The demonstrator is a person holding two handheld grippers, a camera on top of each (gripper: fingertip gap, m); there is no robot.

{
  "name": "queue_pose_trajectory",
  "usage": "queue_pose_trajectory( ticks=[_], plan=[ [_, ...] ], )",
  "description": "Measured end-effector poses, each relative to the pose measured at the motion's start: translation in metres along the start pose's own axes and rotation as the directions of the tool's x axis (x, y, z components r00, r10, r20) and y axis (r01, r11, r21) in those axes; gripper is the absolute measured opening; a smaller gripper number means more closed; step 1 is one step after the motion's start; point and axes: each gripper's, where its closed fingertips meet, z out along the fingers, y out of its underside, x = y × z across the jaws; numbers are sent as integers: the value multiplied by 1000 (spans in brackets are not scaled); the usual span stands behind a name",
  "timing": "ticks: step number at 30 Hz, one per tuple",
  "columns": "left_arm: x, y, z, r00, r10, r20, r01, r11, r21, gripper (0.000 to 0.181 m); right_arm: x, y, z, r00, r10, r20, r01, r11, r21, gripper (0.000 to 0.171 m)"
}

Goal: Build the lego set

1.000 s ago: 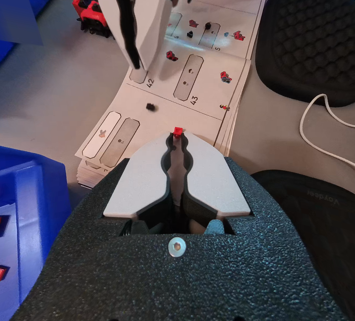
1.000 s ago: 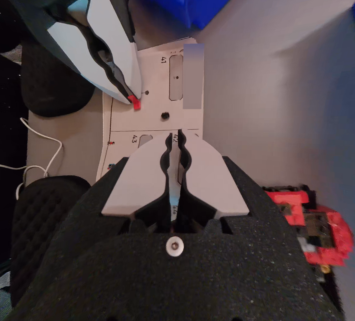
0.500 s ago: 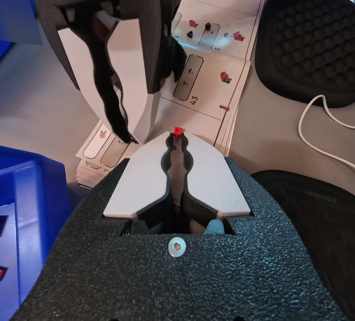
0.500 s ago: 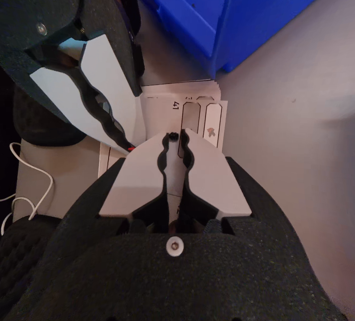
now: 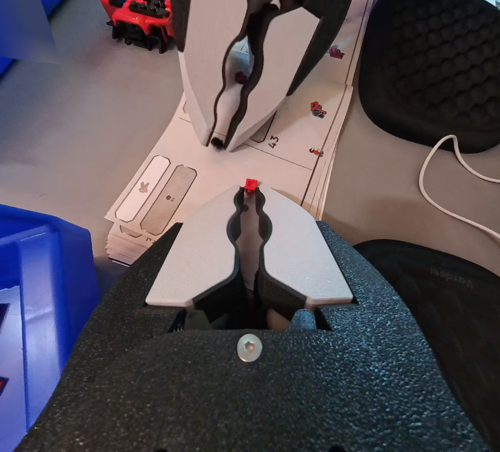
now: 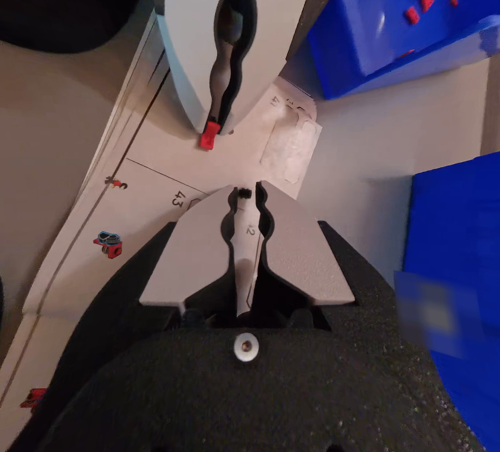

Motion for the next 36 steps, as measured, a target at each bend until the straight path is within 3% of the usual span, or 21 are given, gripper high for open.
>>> queue_pose_trajectory(
  ticks=[6,11,13,16,22,36],
  plan=[
    [0,0,0,1000,1,2,-1,1000,-1,7,-11,-4,-6,992,80,96,-83,996,33,18],
    [0,0,0,1000,2,2,-2,1000,-1,7,3,1,-19,959,246,142,-256,965,57,14],
    [0,0,0,1000,-1,0,1,1000,-1,7,8,10,-17,963,221,153,-227,974,20,14],
    [0,0,0,1000,-2,-1,2,1000,-1,7,9,2,-12,943,185,278,-194,981,7,13],
    [0,0,0,1000,-4,-1,4,1000,-1,7,6,-22,-6,808,265,526,-284,958,-47,6],
    [0,3,-1,1000,-17,-9,17,1000,-15,7,-14,-28,17,689,203,696,-192,977,-94,8]
  ],
)
